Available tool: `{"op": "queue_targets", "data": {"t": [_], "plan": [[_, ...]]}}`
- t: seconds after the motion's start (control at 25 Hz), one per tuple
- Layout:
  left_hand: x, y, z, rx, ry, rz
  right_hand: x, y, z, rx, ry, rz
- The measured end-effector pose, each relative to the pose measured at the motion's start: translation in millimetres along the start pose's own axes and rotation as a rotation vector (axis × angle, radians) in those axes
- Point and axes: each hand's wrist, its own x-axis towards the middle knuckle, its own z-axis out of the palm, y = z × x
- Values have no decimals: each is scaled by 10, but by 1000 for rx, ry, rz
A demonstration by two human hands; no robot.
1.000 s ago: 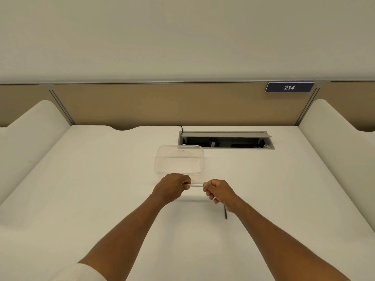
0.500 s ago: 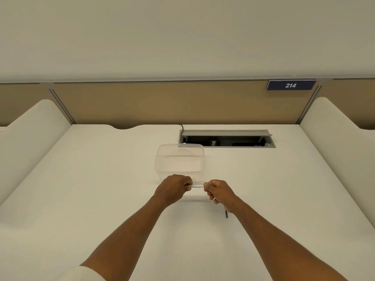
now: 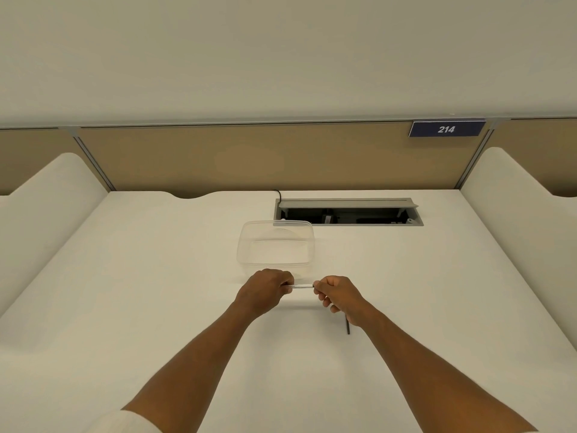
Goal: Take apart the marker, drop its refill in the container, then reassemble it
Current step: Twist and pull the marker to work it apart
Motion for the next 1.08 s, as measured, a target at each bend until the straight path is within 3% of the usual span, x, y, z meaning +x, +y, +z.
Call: {"op": "queue_targets", "data": {"t": [0.32,0.6,0.84,1.08], "plan": [[10,16,8,13,3,37,-10,-28,12,-23,-31,3],[4,13,31,-16,4,11,0,-6,25,-79,66,-118],[-11,-8,19,14,8,40,-39,-40,-31,-21,-17,30],[-21,-17,44,9,-3,44,-10,-4,-31,-63,-31,-49]]}}
